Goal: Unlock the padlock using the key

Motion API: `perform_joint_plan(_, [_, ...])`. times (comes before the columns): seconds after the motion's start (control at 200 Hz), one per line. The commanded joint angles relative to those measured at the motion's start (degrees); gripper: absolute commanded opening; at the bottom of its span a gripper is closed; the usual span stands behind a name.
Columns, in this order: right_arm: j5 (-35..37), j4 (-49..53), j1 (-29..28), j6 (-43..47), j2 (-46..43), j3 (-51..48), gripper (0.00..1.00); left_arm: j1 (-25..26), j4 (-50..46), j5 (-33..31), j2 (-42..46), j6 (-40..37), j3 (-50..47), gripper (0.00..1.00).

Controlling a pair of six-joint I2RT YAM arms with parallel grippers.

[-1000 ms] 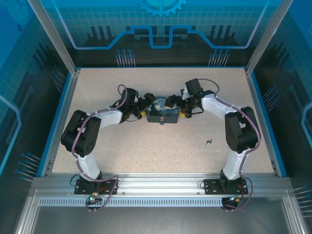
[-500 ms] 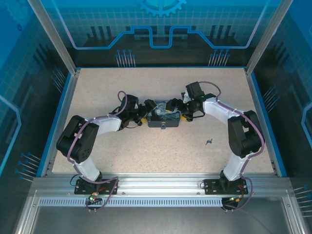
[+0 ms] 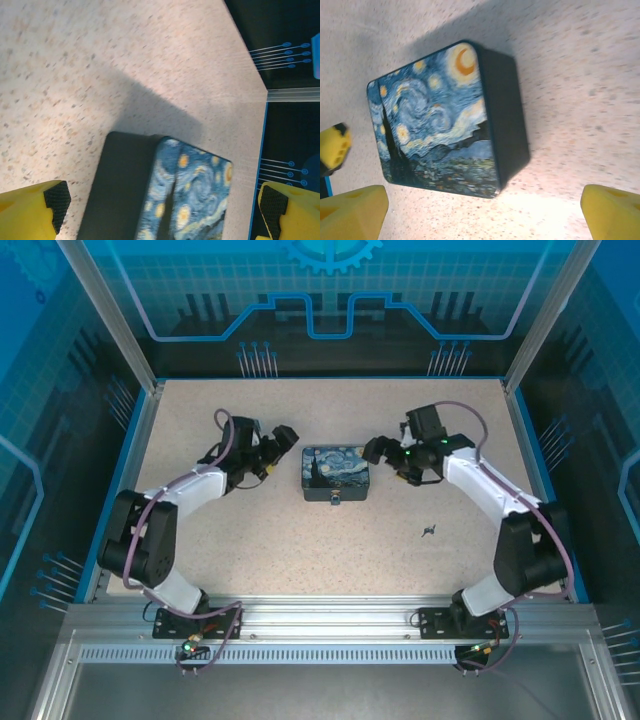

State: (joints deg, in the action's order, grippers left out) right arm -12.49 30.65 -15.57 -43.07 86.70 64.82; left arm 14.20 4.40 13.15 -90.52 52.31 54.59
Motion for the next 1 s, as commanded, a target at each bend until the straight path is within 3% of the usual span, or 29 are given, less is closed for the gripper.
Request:
perform_joint_plan(0.0, [1.8, 6.2, 2.4, 2.3, -1.3, -2.6, 1.0, 0.4, -10.2, -2.8, 3.6, -5.8, 3.4, 0.99])
perform_joint_plan(0.145, [5.3, 11.1, 3.2, 2.3, -3.7, -6.8, 0.98, 1.4, -14.4, -2.8, 4.9, -5.3, 4.0, 0.99])
perform_joint_plan(0.445, [8.4, 14.1, 8.8, -1.1, -13.3, -20.4, 0.76, 13.3, -15.5, -2.8, 1.5, -4.3, 7.8, 0.99])
perform_joint_plan(0.63, [8.9, 13.7, 13.1, -2.3, -17.8, -25.1, 0.58, 16.4, -16.3, -2.3, 0.2, -5.2, 9.8, 0.99])
perform_joint_plan(0.83, [7.8, 10.8, 14.6, -2.0, -14.3, -25.0, 0.41, 17.8, -13.4, 1.3, 0.2, -7.5, 10.2, 0.99])
perform_joint_plan(0.99, [7.9, 8.9, 14.7, -0.9, -9.6, -24.3, 0.37, 18.4, -12.9, 1.3, 0.5, -8.0, 10.5, 0.99])
